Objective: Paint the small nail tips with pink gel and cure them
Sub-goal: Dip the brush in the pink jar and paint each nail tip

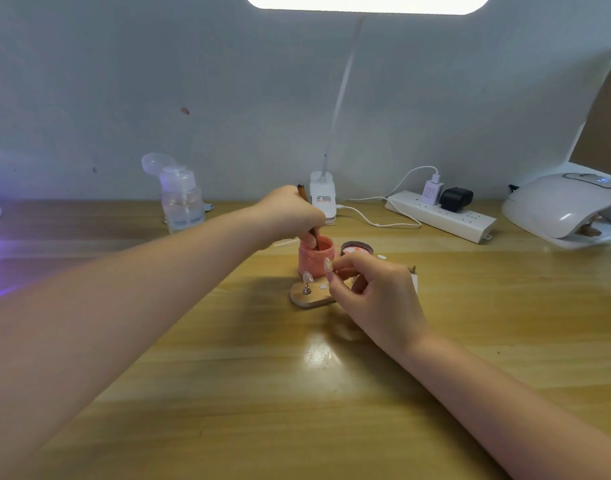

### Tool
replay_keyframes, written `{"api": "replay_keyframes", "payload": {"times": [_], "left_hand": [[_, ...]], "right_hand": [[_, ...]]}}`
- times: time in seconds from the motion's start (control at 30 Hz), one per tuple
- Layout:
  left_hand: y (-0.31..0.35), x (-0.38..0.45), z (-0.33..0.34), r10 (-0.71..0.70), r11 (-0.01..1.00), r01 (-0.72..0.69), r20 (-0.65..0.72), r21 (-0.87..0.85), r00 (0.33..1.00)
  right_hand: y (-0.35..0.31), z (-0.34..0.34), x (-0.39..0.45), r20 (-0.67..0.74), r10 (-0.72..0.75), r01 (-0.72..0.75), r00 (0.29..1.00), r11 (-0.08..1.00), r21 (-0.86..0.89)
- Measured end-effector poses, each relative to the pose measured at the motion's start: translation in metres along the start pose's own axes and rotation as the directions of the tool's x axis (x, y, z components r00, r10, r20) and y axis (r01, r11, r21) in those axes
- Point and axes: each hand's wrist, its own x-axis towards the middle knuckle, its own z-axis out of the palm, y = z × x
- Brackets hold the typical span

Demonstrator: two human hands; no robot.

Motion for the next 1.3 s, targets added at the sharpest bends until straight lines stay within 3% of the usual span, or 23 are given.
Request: {"api": "replay_keyframes", "payload": {"times": [0.17, 0.3, 0.47, 0.6, 0.73, 0.83, 0.9, 1.1, 1.3], "left_hand": [[-0.011, 0.003, -0.015, -0.18, 0.935, 0.153, -0.055, -0.32, 0.982], [-0.035, 0.003, -0.03, -0.309, 0.799, 0.278, 0.033, -0.533, 0.95], [-0.058, -0.005, -0.04, -0.329, 0.68, 0.352, 0.161, -0.643, 0.93], [-0.07, -0.016, -0.038, -0.306, 0.651, 0.256, 0.062, -0.715, 0.95], [-0.075, -0.035, -0.03, -0.141, 0.589, -0.042, -0.154, -0.807, 0.978], [-0.081, -0.062, -0.016, 0.134, 0.705, -0.347, -0.364, -0.618, 0.922], [-0.083, -0.081, -0.004, 0.309, 0.754, -0.488, -0.419, -0.439, 0.854], [-0.077, -0.109, 0.013, 0.52, 0.773, -0.618, -0.416, -0.143, 0.746], [-0.074, -0.113, 0.019, 0.584, 0.743, -0.663, -0.397, -0.089, 0.708]], "right_hand": [[0.0, 0.0, 0.001, -0.014, -0.001, 0.002, 1.0, 1.0, 0.024], [-0.001, 0.0, 0.001, -0.022, 0.029, -0.028, 0.999, 0.999, 0.042], [0.0, -0.002, 0.002, -0.055, 0.054, -0.05, 0.997, 0.996, 0.074], [0.0, -0.002, 0.002, -0.046, 0.084, -0.079, 0.995, 0.992, 0.096], [0.0, 0.0, 0.003, -0.061, 0.132, -0.123, 0.989, 0.984, 0.129], [0.0, -0.001, 0.003, -0.057, 0.153, -0.143, 0.987, 0.977, 0.159], [0.001, -0.001, 0.003, -0.048, 0.159, -0.149, 0.986, 0.976, 0.161], [0.003, -0.002, 0.002, -0.07, 0.149, -0.138, 0.986, 0.98, 0.142], [0.004, -0.001, 0.002, -0.077, 0.152, -0.141, 0.985, 0.981, 0.133]]}}
